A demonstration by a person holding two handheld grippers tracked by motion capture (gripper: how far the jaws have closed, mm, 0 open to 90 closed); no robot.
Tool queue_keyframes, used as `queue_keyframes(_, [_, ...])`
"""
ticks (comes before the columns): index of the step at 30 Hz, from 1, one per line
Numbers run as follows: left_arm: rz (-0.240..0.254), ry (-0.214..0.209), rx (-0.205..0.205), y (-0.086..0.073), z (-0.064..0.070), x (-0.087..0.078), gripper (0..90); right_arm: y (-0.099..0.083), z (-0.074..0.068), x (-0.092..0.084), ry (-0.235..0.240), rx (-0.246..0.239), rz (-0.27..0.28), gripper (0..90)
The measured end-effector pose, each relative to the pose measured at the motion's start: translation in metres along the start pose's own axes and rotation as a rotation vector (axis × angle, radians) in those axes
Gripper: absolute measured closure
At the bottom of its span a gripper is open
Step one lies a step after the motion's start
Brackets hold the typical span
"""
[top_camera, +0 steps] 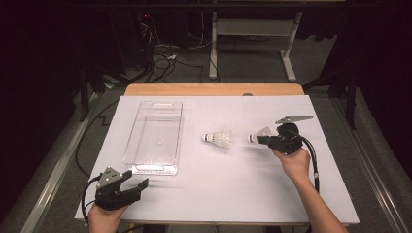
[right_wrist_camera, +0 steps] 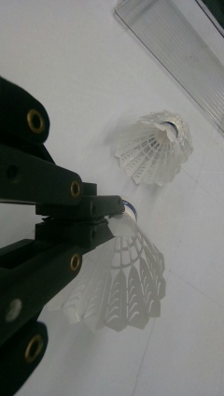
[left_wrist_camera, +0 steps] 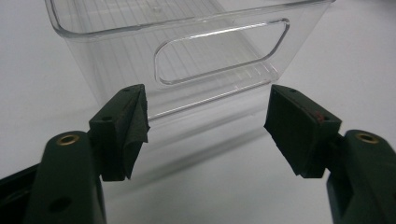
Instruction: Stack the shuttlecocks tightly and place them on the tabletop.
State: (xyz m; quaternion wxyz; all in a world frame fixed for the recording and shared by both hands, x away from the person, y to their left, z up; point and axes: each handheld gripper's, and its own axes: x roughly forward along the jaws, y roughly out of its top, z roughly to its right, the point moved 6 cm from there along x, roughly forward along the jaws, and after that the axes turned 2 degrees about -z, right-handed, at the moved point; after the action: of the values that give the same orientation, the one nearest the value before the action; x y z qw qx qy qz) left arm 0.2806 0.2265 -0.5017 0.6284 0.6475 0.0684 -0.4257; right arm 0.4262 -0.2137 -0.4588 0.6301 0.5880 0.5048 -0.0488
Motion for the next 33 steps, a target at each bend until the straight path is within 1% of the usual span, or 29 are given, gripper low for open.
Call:
queue_keyframes(5, [0.000, 0.001, 0.003, 0.000, 0.000, 0.000, 30.9, -0.004, -0.007, 0.003, 0.011, -0.016, -0.004, 89.5])
queue_keyframes(7, [0.002, 0.000, -0.002, 0.000, 0.000, 0.000, 30.9, -0.006, -0.009, 0.004, 0.018, -0.019, -0.004, 89.5])
queue_keyframes(12, [0.002, 0.001, 0.005, 0.001, 0.001, 0.001, 30.9, -0.008, -0.015, 0.007, 0.035, -0.025, -0.007, 89.5])
queue_keyframes(16, [0.004, 0.002, 0.001, 0.000, 0.001, 0.001, 30.9, -0.010, -0.019, 0.009, 0.046, -0.030, -0.008, 89.5])
queue_keyframes(24, [0.004, 0.001, 0.002, 0.000, 0.001, 0.001, 31.0, -0.012, -0.022, 0.012, 0.057, -0.026, -0.008, 89.5])
queue_keyframes(33, [0.003, 0.000, 0.002, 0.000, 0.001, 0.001, 31.0, -0.011, -0.025, 0.017, 0.066, -0.032, -0.010, 89.5])
